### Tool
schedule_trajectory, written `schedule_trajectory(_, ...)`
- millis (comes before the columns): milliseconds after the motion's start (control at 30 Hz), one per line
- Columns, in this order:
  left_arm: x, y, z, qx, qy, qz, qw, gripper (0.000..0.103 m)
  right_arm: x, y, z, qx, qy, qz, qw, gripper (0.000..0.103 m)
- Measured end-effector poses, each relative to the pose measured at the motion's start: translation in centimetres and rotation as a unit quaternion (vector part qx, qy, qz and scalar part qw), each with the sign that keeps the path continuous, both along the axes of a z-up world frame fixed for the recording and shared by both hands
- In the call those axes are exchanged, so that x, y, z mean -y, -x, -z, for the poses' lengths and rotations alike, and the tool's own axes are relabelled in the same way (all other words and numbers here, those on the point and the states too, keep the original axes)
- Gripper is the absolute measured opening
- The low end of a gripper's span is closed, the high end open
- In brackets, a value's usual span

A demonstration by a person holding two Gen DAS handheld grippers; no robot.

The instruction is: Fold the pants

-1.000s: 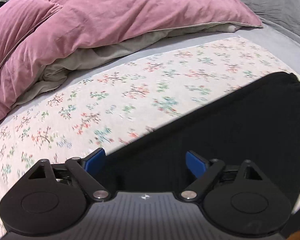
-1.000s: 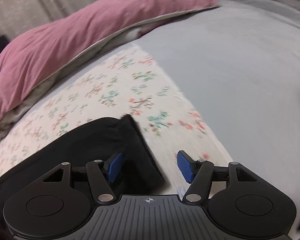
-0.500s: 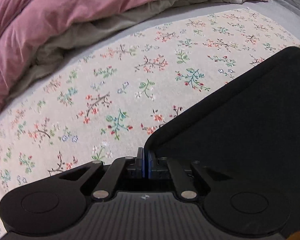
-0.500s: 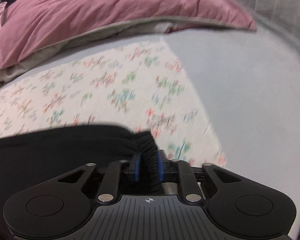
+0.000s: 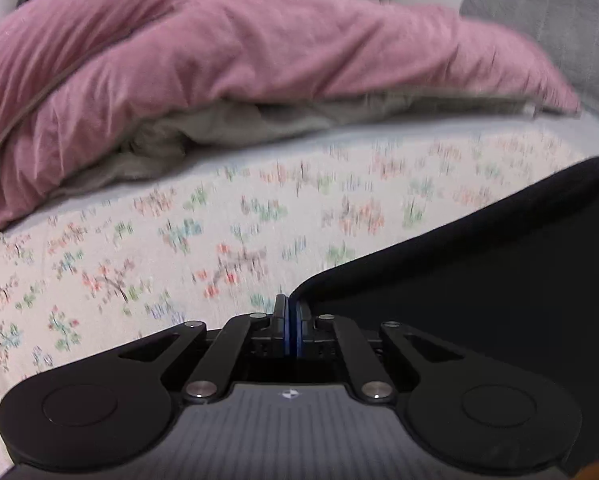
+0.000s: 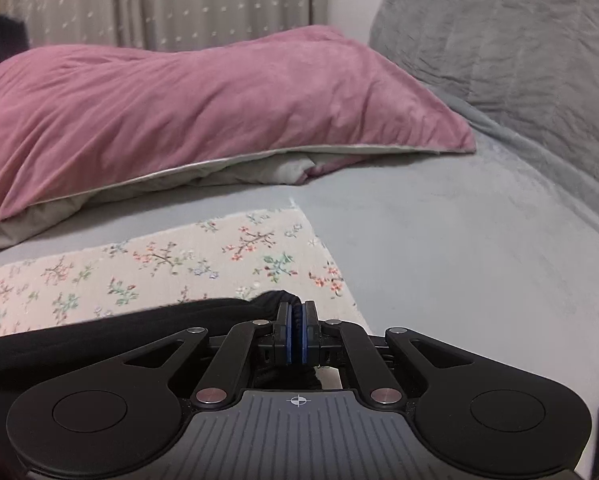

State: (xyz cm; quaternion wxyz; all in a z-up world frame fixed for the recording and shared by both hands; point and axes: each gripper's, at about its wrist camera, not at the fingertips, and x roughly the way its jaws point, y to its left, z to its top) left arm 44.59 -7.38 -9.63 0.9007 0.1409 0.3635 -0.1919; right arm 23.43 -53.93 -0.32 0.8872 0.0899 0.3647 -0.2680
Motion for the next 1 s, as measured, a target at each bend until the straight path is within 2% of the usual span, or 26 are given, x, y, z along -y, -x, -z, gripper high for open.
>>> schedule_trajectory(67, 0.7, 0.0, 1.3, -0.01, -0.028, 0.004, 0.9995, 0.029, 0.3, -0.4, 1.8, -0.034, -0.005, 0.012, 0.999, 0.006)
schedule_trajectory(100, 0.9, 0.3, 1.3, -0.002, -0.036, 0.006, 0.9993, 0.03, 0.2, -0.1, 2.5, -0.048, 0.014, 0.024, 0.998, 0.016)
schedule_trajectory(133, 1.1, 0.5, 1.0, 0.001, -0.038, 0.006, 0.9993, 0.036, 0.2, 0.2, 2.8, -0.056, 0.024, 0.033, 0.998, 0.023)
schedule_trajectory(167, 1.1, 0.7, 0.6, 0.002, -0.034, 0.007, 0.9994, 0.041, 0.6, 0.7, 2.8, -0.059, 0.021, 0.042, 0.997, 0.029)
schedule_trajectory(233, 1.2, 1.5, -0.2, 0.007, -0.026, 0.016, 0.9995, 0.056, 1.4, 2.0, 2.3, -0.049, -0.005, 0.054, 0.997, 0.057)
schedule_trajectory(300, 1.2, 2.4, -0.9, 0.009, -0.021, 0.025, 0.9994, 0.061, 1.9, 3.2, 1.6, -0.034, -0.036, 0.057, 0.997, 0.059)
schedule_trajectory(433, 0.2, 4.3, -1.5, -0.008, 0.012, 0.025, 0.9996, 0.078, 2.1, 3.8, 2.2, -0.061, -0.115, 0.069, 0.989, 0.059)
schedule_trajectory(467, -0.2, 4.7, -1.7, -0.017, 0.024, 0.02, 0.9994, 0.08, 1.8, 4.0, 2.7, -0.064, -0.129, 0.068, 0.987, 0.055)
schedule_trajectory(500, -0.5, 4.9, -1.5, -0.026, 0.034, 0.013, 0.999, 0.082, 1.1, 4.1, 3.2, -0.065, -0.136, 0.057, 0.987, 0.02)
schedule_trajectory(533, -1.1, 5.3, -1.6, -0.032, 0.045, 0.004, 0.9985, 0.082, 0.3, 3.7, 3.8, -0.078, -0.128, 0.036, 0.988, 0.018)
schedule_trajectory(600, -2.6, 6.1, -2.0, -0.039, 0.057, -0.01, 0.9976, 0.083, -1.3, 2.7, 4.2, -0.109, -0.069, 0.015, 0.991, 0.015)
schedule_trajectory(667, -4.5, 7.1, -2.5, -0.034, 0.058, -0.025, 0.9974, 0.088, -0.6, 2.2, 4.2, -0.117, -0.08, 0.056, 0.988, 0.015)
schedule_trajectory(733, -6.7, 8.1, -3.2, -0.029, 0.054, -0.043, 0.9972, 0.09, -0.5, 2.0, 3.8, -0.12, -0.091, 0.084, 0.985, 0.026)
schedule_trajectory(767, -8.0, 8.4, -3.5, -0.029, 0.054, -0.053, 0.9967, 0.091, -0.9, 1.9, 3.5, -0.122, -0.082, 0.087, 0.985, 0.027)
schedule_trajectory(800, -9.5, 8.8, -3.8, -0.029, 0.056, -0.067, 0.9957, 0.092, -1.8, 1.8, 2.9, -0.123, -0.069, 0.08, 0.987, 0.035)
schedule_trajectory(833, -11.0, 9.0, -4.1, -0.029, 0.056, -0.082, 0.9946, 0.094, -2.8, 1.8, 2.3, -0.119, -0.058, 0.061, 0.989, 0.05)
schedule_trajectory(900, -14.1, 9.9, -4.6, -0.021, 0.054, -0.108, 0.9925, 0.096, -5.1, 2.1, 0.8, -0.111, -0.037, 0.014, 0.993, 0.068)
schedule_trajectory(1000, -18.3, 11.1, -5.3, -0.002, 0.051, -0.147, 0.9878, 0.1, -8.3, 2.5, -1.5, -0.098, -0.012, -0.025, 0.995, 0.069)
